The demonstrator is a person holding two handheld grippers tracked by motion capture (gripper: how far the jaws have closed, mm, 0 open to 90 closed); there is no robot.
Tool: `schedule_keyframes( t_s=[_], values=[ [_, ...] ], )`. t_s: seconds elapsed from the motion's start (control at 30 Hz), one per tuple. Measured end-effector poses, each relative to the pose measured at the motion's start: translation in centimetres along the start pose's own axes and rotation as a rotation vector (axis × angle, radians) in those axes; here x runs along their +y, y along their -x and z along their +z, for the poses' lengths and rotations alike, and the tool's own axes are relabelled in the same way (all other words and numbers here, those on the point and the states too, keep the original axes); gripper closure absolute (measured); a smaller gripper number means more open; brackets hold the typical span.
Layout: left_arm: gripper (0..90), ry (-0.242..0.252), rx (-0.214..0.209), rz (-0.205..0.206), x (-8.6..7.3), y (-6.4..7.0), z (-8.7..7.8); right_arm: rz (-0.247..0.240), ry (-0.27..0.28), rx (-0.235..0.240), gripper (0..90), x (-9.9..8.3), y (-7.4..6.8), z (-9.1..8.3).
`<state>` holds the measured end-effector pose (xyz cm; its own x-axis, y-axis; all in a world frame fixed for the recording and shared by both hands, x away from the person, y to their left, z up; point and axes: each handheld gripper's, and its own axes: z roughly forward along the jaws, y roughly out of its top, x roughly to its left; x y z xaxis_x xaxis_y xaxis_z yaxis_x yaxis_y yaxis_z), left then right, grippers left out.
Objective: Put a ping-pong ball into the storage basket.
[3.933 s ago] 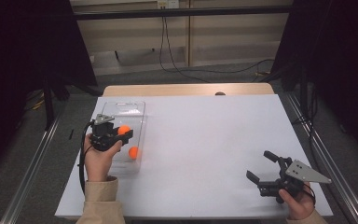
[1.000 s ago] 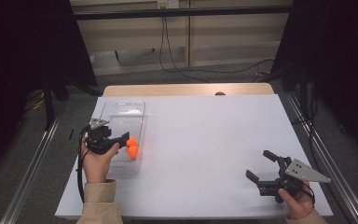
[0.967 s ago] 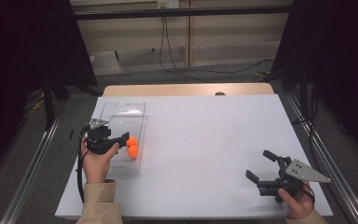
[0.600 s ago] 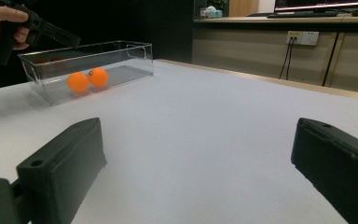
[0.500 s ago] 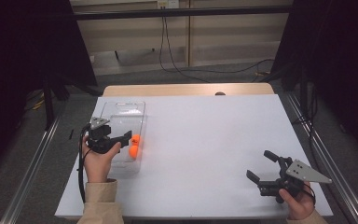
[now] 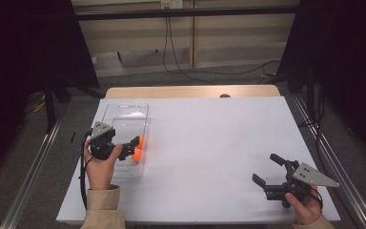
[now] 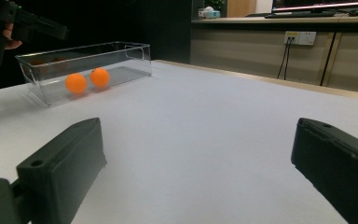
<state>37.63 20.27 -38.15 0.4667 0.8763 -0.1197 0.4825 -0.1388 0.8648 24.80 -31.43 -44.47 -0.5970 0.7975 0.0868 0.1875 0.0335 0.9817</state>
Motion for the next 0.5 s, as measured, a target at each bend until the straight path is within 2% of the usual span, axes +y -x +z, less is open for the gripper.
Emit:
schedule_keyframes(
  t_s=[0.07,0.27,0.4,0.43,0.5],
  values=[
    [3.7,0.012,-0.009,0.014,-0.2,0.2,-0.2,0.0,0.001,0.001,2.1,0.0,0.0,0.0],
    [3.4,0.044,-0.051,0.003,-0.7,0.5,-0.9,-0.003,0.0,0.006,2.1,0.1,-0.2,0.0],
    [3.4,0.062,-0.071,0.006,-1.0,0.6,-1.3,-0.008,0.001,0.008,2.1,0.1,-0.3,0.1],
    [3.4,0.064,-0.081,0.017,-1.1,0.7,-1.4,-0.009,0.001,0.009,2.1,0.2,-0.3,0.1],
    [3.4,0.074,-0.097,0.011,-1.2,0.8,-1.5,-0.007,0.0,0.01,2.1,0.2,-0.3,0.1]
  ],
)
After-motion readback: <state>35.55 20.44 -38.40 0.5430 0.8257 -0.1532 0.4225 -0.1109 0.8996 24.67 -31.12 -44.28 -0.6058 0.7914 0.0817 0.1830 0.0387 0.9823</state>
